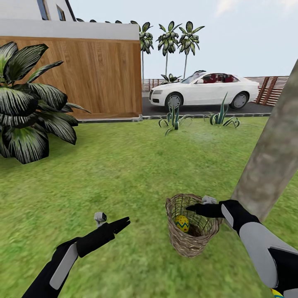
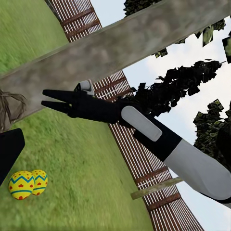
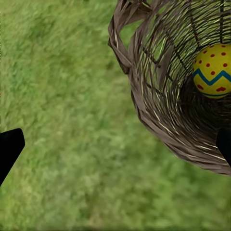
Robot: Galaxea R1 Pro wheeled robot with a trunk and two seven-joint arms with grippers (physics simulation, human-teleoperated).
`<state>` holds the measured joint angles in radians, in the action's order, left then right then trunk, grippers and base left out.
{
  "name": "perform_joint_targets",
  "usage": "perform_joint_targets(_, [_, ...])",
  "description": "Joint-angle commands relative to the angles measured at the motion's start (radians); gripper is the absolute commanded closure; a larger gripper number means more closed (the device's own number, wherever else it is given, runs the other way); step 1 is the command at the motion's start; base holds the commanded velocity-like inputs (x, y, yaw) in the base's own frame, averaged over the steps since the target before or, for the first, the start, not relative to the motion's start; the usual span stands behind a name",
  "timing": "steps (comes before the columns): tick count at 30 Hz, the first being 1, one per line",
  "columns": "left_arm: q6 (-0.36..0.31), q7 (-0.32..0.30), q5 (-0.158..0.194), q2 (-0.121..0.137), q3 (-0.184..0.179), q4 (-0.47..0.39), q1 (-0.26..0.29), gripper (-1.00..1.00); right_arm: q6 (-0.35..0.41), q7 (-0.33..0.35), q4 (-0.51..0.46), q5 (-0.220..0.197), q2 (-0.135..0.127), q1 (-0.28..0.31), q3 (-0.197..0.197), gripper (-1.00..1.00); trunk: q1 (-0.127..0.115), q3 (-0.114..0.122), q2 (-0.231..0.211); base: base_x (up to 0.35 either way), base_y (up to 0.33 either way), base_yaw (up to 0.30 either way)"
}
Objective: Take the three Easter eggs out of the wicker basket on the lawn in the garden, then place them on the lawn next to a single tree (choose any tree) so that all three eggs are next to the same tree and none are left in the basket.
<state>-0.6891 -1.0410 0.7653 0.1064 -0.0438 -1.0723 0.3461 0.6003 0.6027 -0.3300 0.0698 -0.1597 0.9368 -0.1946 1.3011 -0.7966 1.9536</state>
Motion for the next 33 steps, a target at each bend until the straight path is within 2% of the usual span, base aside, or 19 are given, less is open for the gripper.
perform_joint_targets(1, [-0.007,0.001,0.008,0.001,-0.002,0.000,0.001,-1.00,0.006,0.006,-0.001,0.007,0.001,0.001,-0.008,-1.00,0.000,-0.001,0.000,0.000,0.000,0.000])
perform_joint_targets(33, [-0.007,0.001,0.006,0.001,-0.002,0.002,0.001,-1.00,0.003,0.006,-0.003,0.007,0.000,0.001,-0.009,-1.00,0.000,-0.001,0.000,0.000,0.000,0.000])
